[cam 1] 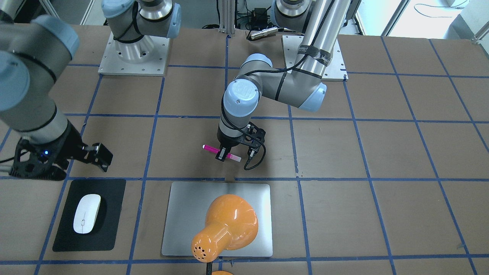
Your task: Place pen and mouse around notebook
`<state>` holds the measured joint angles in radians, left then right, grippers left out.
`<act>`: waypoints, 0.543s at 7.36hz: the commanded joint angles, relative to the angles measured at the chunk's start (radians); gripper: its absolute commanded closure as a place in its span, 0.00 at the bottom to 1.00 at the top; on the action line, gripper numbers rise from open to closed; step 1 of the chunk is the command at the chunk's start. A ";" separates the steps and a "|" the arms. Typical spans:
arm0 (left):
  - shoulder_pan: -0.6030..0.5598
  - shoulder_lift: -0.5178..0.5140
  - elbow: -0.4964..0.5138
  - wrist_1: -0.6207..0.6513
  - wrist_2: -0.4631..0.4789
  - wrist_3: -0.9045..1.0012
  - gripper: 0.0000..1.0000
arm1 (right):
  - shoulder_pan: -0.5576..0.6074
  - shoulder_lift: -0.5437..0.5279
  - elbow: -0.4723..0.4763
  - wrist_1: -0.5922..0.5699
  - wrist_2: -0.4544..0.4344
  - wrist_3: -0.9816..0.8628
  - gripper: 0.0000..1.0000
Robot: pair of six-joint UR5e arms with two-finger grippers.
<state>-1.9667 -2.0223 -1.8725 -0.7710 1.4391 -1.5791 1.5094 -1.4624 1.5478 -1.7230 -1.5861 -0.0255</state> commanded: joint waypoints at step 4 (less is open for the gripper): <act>0.148 0.057 0.032 -0.063 -0.063 0.460 0.00 | 0.037 -0.073 -0.052 0.150 -0.044 0.079 0.00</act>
<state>-1.8805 -1.9836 -1.8557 -0.8011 1.4202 -1.2582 1.5392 -1.5338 1.5182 -1.6319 -1.5989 0.0338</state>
